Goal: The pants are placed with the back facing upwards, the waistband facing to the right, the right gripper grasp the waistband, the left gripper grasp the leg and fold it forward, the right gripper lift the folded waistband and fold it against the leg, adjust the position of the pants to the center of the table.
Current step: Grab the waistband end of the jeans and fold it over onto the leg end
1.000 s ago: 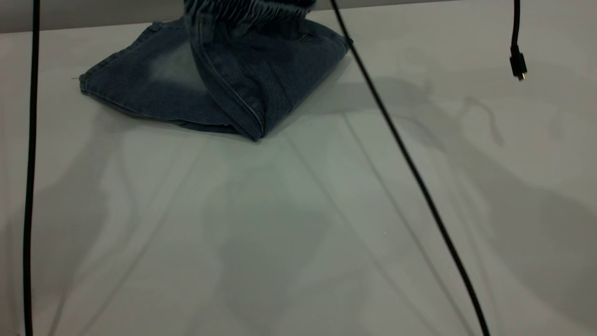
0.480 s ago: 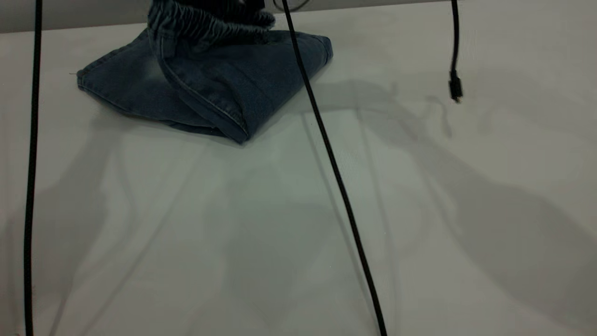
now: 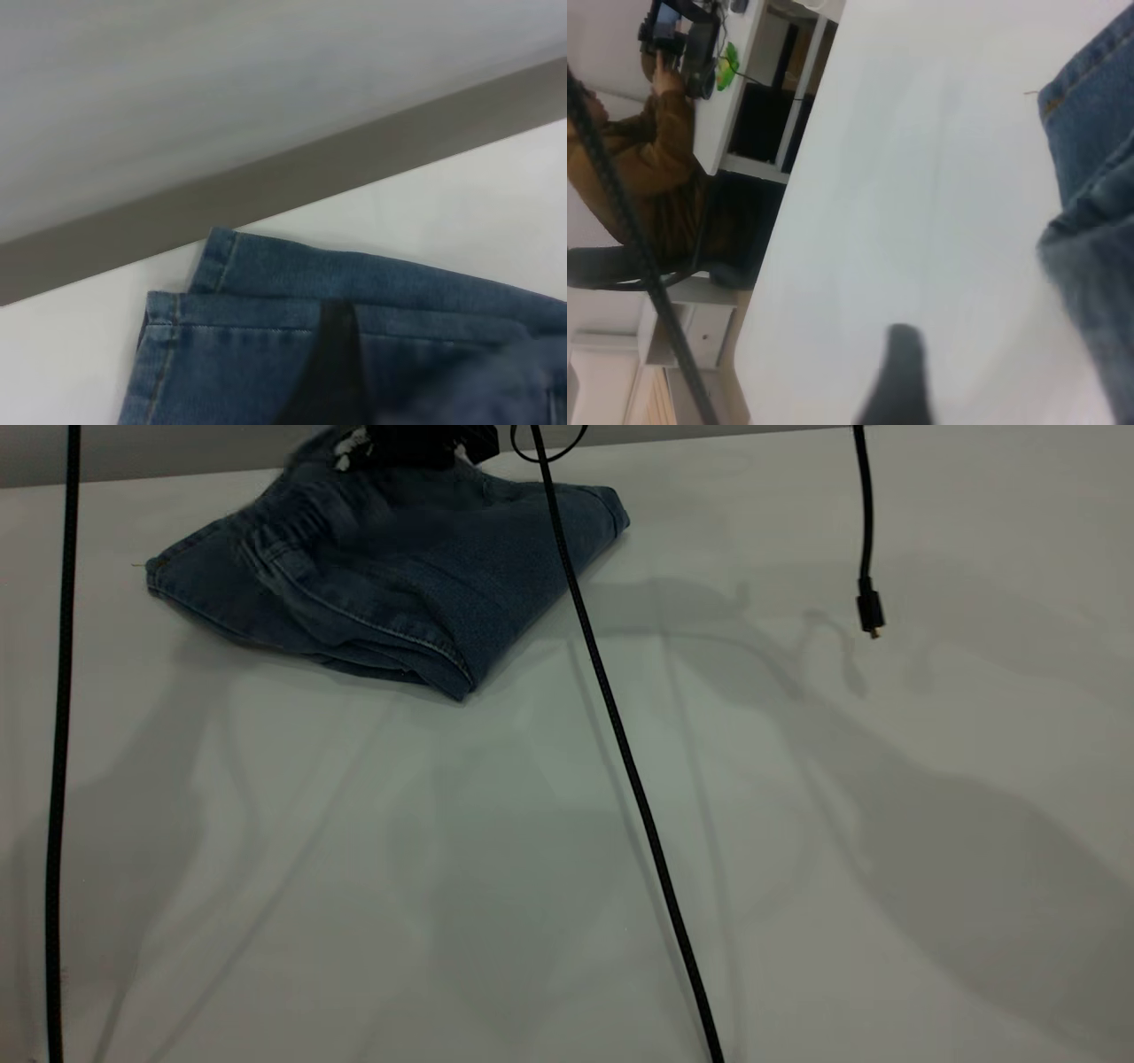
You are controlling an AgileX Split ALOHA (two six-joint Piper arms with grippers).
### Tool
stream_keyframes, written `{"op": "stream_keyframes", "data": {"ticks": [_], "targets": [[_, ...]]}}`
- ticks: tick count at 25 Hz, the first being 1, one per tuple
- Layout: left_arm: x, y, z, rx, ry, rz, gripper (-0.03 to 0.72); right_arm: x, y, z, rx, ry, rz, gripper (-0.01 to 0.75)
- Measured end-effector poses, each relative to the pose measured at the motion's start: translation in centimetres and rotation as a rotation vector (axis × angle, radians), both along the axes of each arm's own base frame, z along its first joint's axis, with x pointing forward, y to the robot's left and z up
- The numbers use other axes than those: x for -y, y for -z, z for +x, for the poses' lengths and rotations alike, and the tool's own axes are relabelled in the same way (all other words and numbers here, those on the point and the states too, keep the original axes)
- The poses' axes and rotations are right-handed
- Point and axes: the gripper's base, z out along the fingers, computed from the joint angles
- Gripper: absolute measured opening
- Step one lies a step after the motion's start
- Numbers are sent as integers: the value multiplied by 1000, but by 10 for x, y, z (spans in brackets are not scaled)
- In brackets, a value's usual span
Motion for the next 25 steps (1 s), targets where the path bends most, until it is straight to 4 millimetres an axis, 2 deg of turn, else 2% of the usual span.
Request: {"op": "stream_keyframes", "data": {"ticks": [1,3,7,10,13,17,19,21,25], "targets": [[0,0,0,0,0,0,590,1,1,1,3,0,-8,602],[0,0,0,1,0,0,590,7,1,4,5,10,-33,642],[0,0,0,3,5,4,590,29,-6,15,49,25,-118,636],[0,0,0,9,24,19,590,62,-17,29,69,55,-201,612],[2,1,0,10,32,23,590,105,-37,41,82,85,-289,603],[14,13,-1,-23,69,50,590,161,-78,48,142,131,-441,594],[21,22,-3,-45,101,68,590,183,-105,44,181,145,-531,592],[28,32,-4,-78,115,89,590,198,-130,36,212,151,-631,593],[33,57,-7,-144,151,167,590,216,-191,11,301,199,-784,593]]}}
